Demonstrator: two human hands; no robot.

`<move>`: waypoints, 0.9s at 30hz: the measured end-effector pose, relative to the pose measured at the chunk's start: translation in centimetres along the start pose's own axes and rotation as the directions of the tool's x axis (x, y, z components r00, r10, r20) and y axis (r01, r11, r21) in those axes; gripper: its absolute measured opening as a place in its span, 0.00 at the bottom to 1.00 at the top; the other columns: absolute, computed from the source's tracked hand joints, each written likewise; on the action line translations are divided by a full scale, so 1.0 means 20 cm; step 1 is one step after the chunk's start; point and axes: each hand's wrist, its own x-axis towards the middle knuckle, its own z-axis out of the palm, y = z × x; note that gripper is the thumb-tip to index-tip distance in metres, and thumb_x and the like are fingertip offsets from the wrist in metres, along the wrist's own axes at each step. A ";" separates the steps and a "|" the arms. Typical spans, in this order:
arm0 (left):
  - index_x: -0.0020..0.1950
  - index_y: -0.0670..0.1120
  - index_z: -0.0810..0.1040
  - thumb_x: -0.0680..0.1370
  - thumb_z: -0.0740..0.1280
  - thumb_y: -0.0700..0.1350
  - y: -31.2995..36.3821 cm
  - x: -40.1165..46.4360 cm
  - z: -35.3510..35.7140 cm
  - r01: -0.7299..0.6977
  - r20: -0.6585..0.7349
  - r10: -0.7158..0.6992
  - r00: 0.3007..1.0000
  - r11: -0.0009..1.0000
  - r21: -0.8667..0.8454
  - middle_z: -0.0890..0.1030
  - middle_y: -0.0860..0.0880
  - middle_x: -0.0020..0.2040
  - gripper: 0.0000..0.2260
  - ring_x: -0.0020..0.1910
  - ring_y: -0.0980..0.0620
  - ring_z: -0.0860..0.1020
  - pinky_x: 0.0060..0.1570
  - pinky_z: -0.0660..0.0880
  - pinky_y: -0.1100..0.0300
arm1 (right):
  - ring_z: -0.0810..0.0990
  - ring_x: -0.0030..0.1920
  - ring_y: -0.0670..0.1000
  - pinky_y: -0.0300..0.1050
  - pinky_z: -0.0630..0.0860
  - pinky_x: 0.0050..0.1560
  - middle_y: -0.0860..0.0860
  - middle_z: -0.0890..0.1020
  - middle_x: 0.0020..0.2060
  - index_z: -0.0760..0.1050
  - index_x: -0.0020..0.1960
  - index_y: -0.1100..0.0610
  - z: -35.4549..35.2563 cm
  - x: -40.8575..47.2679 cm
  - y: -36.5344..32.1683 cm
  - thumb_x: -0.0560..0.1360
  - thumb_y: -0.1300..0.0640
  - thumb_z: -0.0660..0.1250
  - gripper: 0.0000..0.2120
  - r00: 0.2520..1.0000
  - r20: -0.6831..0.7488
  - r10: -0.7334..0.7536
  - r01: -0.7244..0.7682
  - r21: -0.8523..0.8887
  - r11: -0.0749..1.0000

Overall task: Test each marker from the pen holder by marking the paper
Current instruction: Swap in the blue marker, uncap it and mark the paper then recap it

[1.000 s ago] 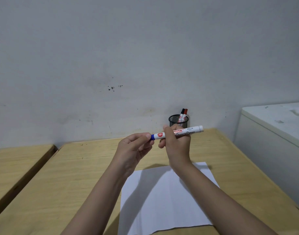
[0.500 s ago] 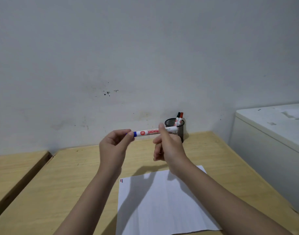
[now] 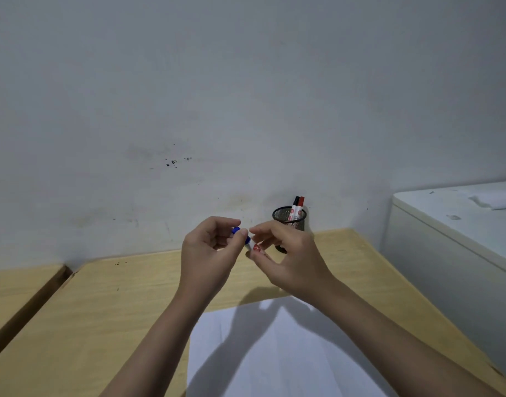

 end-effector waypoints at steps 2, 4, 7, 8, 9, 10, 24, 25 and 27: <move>0.45 0.45 0.81 0.71 0.72 0.39 -0.01 0.01 0.05 0.001 0.028 0.000 1.000 1.000 -0.020 0.83 0.47 0.37 0.05 0.39 0.47 0.81 0.40 0.77 0.63 | 0.81 0.39 0.46 0.40 0.78 0.42 0.50 0.83 0.39 0.77 0.54 0.58 -0.03 0.00 0.03 0.69 0.62 0.72 0.13 1.000 -0.012 0.010 -0.010 -0.011 1.000; 0.49 0.46 0.81 0.72 0.72 0.41 -0.04 0.03 0.10 0.001 0.049 0.000 0.999 1.000 -0.021 0.83 0.48 0.38 0.07 0.41 0.49 0.82 0.43 0.77 0.61 | 0.81 0.37 0.46 0.40 0.80 0.42 0.47 0.80 0.38 0.76 0.58 0.55 -0.08 0.02 0.06 0.70 0.62 0.71 0.17 0.998 -0.043 0.046 -0.047 -0.011 0.999; 0.50 0.49 0.80 0.73 0.70 0.43 -0.10 0.09 0.15 -0.029 0.057 0.026 0.998 0.998 0.061 0.83 0.53 0.42 0.06 0.43 0.57 0.81 0.47 0.76 0.62 | 0.78 0.32 0.43 0.33 0.77 0.37 0.45 0.78 0.37 0.73 0.63 0.53 -0.19 0.09 0.14 0.71 0.64 0.70 0.22 0.977 -0.174 0.120 -0.120 0.012 0.993; 0.49 0.49 0.80 0.73 0.70 0.44 -0.13 0.11 0.17 -0.034 0.059 0.029 0.998 0.995 0.092 0.83 0.55 0.43 0.06 0.43 0.60 0.80 0.48 0.75 0.62 | 0.78 0.31 0.42 0.31 0.76 0.36 0.45 0.78 0.36 0.73 0.63 0.53 -0.23 0.13 0.18 0.72 0.65 0.70 0.21 0.958 -0.248 0.145 -0.143 0.026 0.989; 0.48 0.49 0.80 0.73 0.70 0.44 -0.16 0.13 0.18 -0.035 0.063 0.027 0.998 0.992 0.123 0.83 0.55 0.44 0.05 0.44 0.61 0.80 0.49 0.75 0.61 | 0.78 0.30 0.40 0.29 0.75 0.35 0.45 0.78 0.35 0.74 0.61 0.53 -0.27 0.17 0.22 0.72 0.65 0.70 0.20 0.929 -0.327 0.172 -0.168 0.041 0.985; 0.48 0.49 0.80 0.73 0.70 0.44 -0.20 0.16 0.21 -0.034 0.070 0.023 0.997 0.987 0.154 0.82 0.55 0.45 0.05 0.45 0.62 0.79 0.49 0.74 0.62 | 0.79 0.30 0.39 0.28 0.74 0.35 0.46 0.78 0.34 0.74 0.59 0.54 -0.31 0.22 0.27 0.71 0.65 0.70 0.18 0.896 -0.397 0.199 -0.192 0.057 0.980; 0.53 0.41 0.78 0.74 0.66 0.54 -0.62 0.55 0.72 -0.031 0.238 -0.115 0.964 0.845 0.534 0.78 0.43 0.53 0.17 0.53 0.46 0.76 0.48 0.71 0.58 | 0.80 0.32 0.49 0.40 0.75 0.34 0.53 0.80 0.31 0.72 0.56 0.56 -0.20 0.53 0.93 0.71 0.63 0.67 0.14 0.864 -0.314 0.394 -0.458 -0.161 0.874; 0.51 0.40 0.78 0.74 0.66 0.54 -0.64 0.55 0.73 -0.016 0.227 -0.128 0.965 0.840 0.542 0.78 0.43 0.51 0.18 0.52 0.45 0.76 0.47 0.71 0.57 | 0.80 0.32 0.52 0.44 0.76 0.35 0.56 0.80 0.31 0.72 0.55 0.57 -0.19 0.53 0.96 0.70 0.64 0.67 0.14 0.864 -0.287 0.414 -0.476 -0.195 0.858; 0.49 0.40 0.79 0.73 0.67 0.55 -0.65 0.56 0.73 0.000 0.208 -0.131 0.969 0.846 0.533 0.78 0.43 0.49 0.18 0.50 0.45 0.76 0.45 0.70 0.58 | 0.80 0.34 0.55 0.48 0.77 0.37 0.58 0.81 0.31 0.72 0.54 0.57 -0.16 0.51 1.02 0.69 0.63 0.68 0.15 0.854 -0.235 0.463 -0.513 -0.242 0.823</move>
